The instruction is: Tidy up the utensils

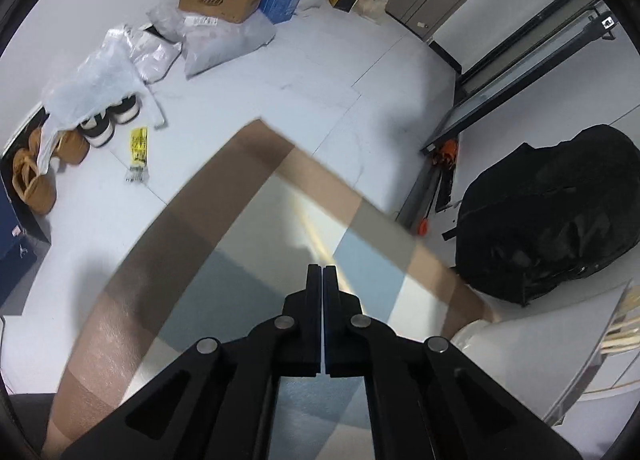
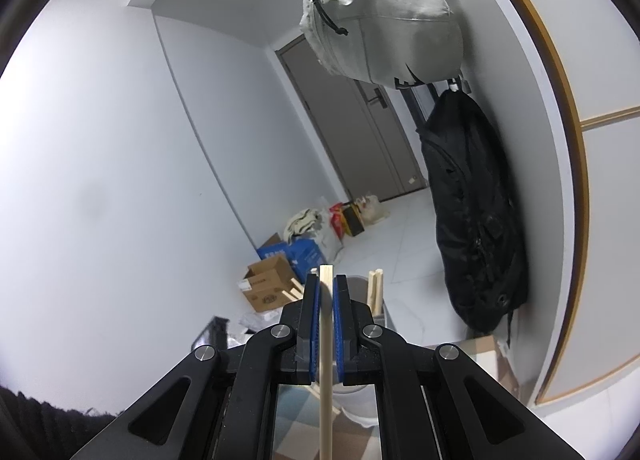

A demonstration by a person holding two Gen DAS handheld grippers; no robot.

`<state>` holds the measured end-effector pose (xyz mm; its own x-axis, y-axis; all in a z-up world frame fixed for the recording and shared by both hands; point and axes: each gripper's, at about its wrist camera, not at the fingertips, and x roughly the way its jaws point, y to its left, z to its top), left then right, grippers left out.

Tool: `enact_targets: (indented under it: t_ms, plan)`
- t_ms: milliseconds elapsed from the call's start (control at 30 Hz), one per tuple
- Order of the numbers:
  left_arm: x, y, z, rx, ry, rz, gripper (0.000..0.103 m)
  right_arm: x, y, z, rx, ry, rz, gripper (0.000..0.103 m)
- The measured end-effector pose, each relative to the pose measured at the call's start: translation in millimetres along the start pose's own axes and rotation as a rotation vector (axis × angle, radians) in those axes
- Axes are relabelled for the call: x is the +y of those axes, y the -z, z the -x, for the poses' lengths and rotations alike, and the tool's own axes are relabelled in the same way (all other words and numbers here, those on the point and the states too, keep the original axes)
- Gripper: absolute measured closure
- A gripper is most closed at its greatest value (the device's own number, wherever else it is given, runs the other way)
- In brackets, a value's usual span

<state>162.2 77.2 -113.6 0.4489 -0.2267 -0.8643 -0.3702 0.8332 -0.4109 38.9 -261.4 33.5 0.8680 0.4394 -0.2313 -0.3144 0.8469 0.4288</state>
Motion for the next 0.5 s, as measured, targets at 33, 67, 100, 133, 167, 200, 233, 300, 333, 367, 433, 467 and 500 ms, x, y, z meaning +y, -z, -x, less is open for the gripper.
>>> enact_targets:
  t_ms: [33, 67, 100, 133, 167, 200, 233, 300, 333, 367, 433, 467, 500]
  plan:
    - [-3.5, -2.9, -3.0, 0.019, 0.003, -0.002, 0.092, 1.3, 0.3, 0.6, -0.001, -0.002, 0.002, 0.097]
    - [-7.5, -5.9, -7.9, 0.036, -0.010, -0.006, 0.073, 2.7, 0.4, 1.5, -0.003, -0.004, 0.006, 0.097]
    - [-10.7, -8.5, -12.9, 0.045, -0.032, -0.010, 0.066, 3.6, 0.3, 2.1, -0.006, -0.006, 0.014, 0.097]
    - [-11.0, -9.8, -14.8, 0.038, -0.047, -0.013, 0.064, 4.7, 0.7, 3.0, -0.007, -0.005, 0.018, 0.097]
    - [-12.7, -12.5, -18.0, 0.027, -0.080, -0.018, 0.064, 4.5, 0.4, 3.2, -0.008, -0.005, 0.020, 0.097]
    - [-14.0, -15.2, -23.9, 0.030, -0.129, -0.024, 0.064, 4.2, 0.6, 3.2, -0.008, -0.007, 0.015, 0.097]
    - [-13.8, -16.9, -32.3, 0.058, -0.176, -0.019, 0.064, 4.2, 0.8, 3.0, -0.007, -0.007, 0.016, 0.097]
    - [-19.4, -18.8, -33.4, 0.028, -0.206, -0.040, 0.061, 3.0, -0.1, 3.1, -0.008, -0.005, 0.009, 0.097]
    - [-23.7, -18.8, -37.3, 0.036, -0.238, -0.059, 0.061, 1.7, -1.0, 4.1, -0.010, -0.006, 0.004, 0.097]
    - [-30.9, -17.5, -44.7, 0.059, -0.296, -0.087, 0.061, 0.4, -2.0, 4.3, -0.011, -0.006, -0.002, 0.097]
    - [-47.6, -13.7, -54.0, 0.066, -0.369, -0.154, 0.064, -2.6, -3.5, 4.9, -0.013, -0.005, -0.010, 0.097]
    - [-52.4, -10.2, -56.1, 0.050, -0.404, -0.173, 0.080, -4.2, -4.6, 4.5, -0.014, -0.006, -0.017, 0.097]
    - [-54.1, -7.3, -56.7, 0.037, -0.393, -0.178, 0.091, -5.6, -5.3, 4.8, -0.016, -0.006, -0.022, 0.097]
